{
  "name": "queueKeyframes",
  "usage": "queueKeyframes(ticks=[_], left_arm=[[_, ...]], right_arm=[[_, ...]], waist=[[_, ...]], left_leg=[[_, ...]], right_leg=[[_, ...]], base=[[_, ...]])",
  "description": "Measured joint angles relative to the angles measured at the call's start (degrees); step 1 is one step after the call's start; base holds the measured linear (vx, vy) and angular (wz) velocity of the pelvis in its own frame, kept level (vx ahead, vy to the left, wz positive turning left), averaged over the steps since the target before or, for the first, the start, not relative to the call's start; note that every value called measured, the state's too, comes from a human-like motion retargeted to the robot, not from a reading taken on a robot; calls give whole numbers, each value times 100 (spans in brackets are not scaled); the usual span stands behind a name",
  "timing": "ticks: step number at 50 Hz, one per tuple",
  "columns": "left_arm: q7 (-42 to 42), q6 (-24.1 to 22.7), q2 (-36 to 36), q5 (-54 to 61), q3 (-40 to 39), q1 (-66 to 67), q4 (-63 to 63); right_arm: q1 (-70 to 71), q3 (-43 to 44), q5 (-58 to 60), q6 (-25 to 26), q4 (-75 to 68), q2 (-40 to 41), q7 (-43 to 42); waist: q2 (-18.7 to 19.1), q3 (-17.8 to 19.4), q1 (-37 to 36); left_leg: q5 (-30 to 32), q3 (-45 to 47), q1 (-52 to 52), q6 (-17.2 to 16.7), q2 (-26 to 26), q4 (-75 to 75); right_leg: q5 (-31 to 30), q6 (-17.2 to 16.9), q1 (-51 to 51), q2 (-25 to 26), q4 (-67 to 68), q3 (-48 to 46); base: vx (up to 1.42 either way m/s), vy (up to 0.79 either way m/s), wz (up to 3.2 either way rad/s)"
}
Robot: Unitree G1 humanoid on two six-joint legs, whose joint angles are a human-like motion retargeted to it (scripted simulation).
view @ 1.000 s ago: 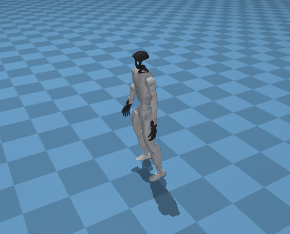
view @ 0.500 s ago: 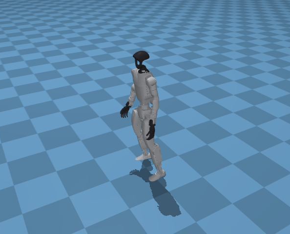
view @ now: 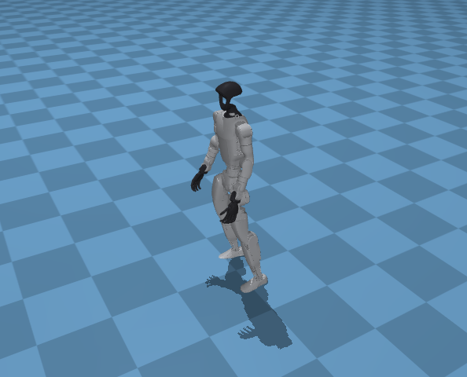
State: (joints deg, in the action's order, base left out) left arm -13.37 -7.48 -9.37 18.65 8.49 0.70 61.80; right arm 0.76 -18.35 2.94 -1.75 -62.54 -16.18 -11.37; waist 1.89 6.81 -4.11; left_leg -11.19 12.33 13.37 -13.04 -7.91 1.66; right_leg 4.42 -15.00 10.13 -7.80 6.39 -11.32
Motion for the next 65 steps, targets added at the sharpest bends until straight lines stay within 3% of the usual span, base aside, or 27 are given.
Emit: queueKeyframes(ticks=[9, 14, 22, 27, 33, 38, 48, 53, 57, 65], left_arm=[[702, -47, -22, 561, -710, -10, 265], [1119, 151, -396, 1273, -1299, -127, 967], [813, 711, -2006, 1623, -1939, -875, 2284], [197, 650, -3308, 1788, -1739, -1851, 2361], [-21, 428, -4514, 1986, -759, -3829, 2087], [35, 274, -4848, 1961, 573, -5758, 1808], [951, -111, -4085, 2711, 2834, -8380, 431], [1390, -296, -3564, 3490, 3548, -8788, -957], [1583, -457, -3359, 4449, 4211, -9031, -2224], [2182, -553, -2901, 5104, 4901, -9126, -4180]], right_arm=[[78, 745, -591, -27, -449, -151, 526], [195, 1348, -1412, 98, -961, -434, 823], [890, 2168, -2278, 523, -1827, -1603, 563], [1889, 2240, -2660, 590, -2053, -2582, -110], [3818, 1563, -2950, 479, -2056, -3428, -493], [5555, 412, -2893, 421, -1915, -3451, -358], [7433, -1622, -3182, 214, -574, -2198, 840], [7512, -2357, -3868, 108, 809, -1599, 1426], [7629, -3254, -5246, 12, 2110, -1230, 1512], [7489, -3925, -5854, -187, 3881, -676, 2070]], waist=[[11, 49, 112], [-1, -21, 103], [43, -86, 114], [69, -277, 124], [126, -405, 165], [182, -546, 231], [251, -711, 355], [270, -770, 333], [319, -842, 333], [354, -858, 327]], left_leg=[[2, -96, 59, -11, 94, -18], [25, -95, -2, 7, 126, -35], [46, -115, -14, 17, 128, -40], [98, -120, -116, -26, 113, -50], [122, -122, -133, -79, 67, -37], [137, -111, -161, -113, 40, -23], [140, -69, -224, -141, 30, 10], [123, -21, -266, -128, 7, 25], [197, 59, -438, -193, -78, -14], [181, 64, -501, -193, -79, 7]], right_leg=[[-71, 0, 232, -74, -244, -49], [-63, 0, 156, -106, -225, -42], [-17, 0, 83, -129, -82, -66], [-84, 0, 62, -94, -233, -80], [-119, 0, 61, -48, -246, -93], [-146, 0, 35, -23, -245, -89], [-171, 0, -57, -22, -204, -49], [-132, 0, -219, -17, -18, 2], [-278, 0, -345, 124, -243, 33], [-300, 0, -406, 134, -247, 54]], base=[[0, 2, 7], [0, 0, 0], [0, 0, 0], [0, 0, 0], [0, 0, 0], [0, 0, 0], [0, 0, 0], [0, -1, -4], [-2, -4, -11], [0, 0, 0]])
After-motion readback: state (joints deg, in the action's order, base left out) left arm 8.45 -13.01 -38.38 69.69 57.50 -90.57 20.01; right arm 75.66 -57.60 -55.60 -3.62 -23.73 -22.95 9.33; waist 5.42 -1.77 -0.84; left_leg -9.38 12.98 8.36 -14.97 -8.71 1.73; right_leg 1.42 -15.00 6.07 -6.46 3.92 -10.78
